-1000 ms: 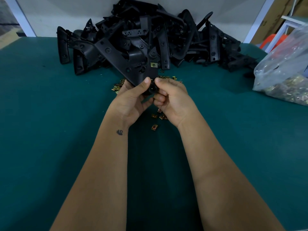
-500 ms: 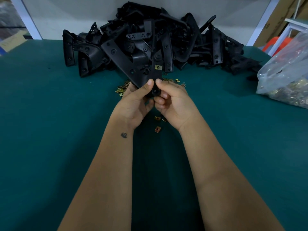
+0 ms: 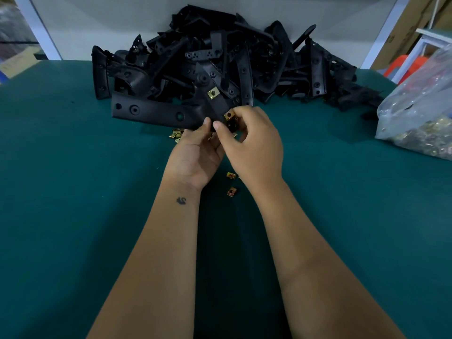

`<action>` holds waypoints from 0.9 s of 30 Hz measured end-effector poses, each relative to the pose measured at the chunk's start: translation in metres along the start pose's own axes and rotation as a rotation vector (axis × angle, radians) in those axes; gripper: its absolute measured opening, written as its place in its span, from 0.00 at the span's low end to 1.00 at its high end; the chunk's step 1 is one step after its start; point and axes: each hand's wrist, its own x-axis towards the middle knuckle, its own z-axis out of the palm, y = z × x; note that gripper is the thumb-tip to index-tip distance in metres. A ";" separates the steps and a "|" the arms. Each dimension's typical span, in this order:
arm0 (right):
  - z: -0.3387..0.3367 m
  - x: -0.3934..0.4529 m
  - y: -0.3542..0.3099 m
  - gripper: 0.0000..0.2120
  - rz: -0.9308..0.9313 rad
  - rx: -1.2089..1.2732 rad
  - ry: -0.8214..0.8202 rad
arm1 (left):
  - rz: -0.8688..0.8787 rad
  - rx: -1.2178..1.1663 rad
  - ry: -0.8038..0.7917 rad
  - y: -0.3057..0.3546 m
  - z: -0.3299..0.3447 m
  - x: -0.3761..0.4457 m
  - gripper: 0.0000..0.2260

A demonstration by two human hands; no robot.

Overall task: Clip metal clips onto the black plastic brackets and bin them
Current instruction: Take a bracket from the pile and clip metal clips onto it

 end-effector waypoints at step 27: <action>0.006 -0.001 -0.002 0.13 -0.044 -0.069 0.029 | -0.077 0.086 0.035 -0.002 0.001 0.003 0.14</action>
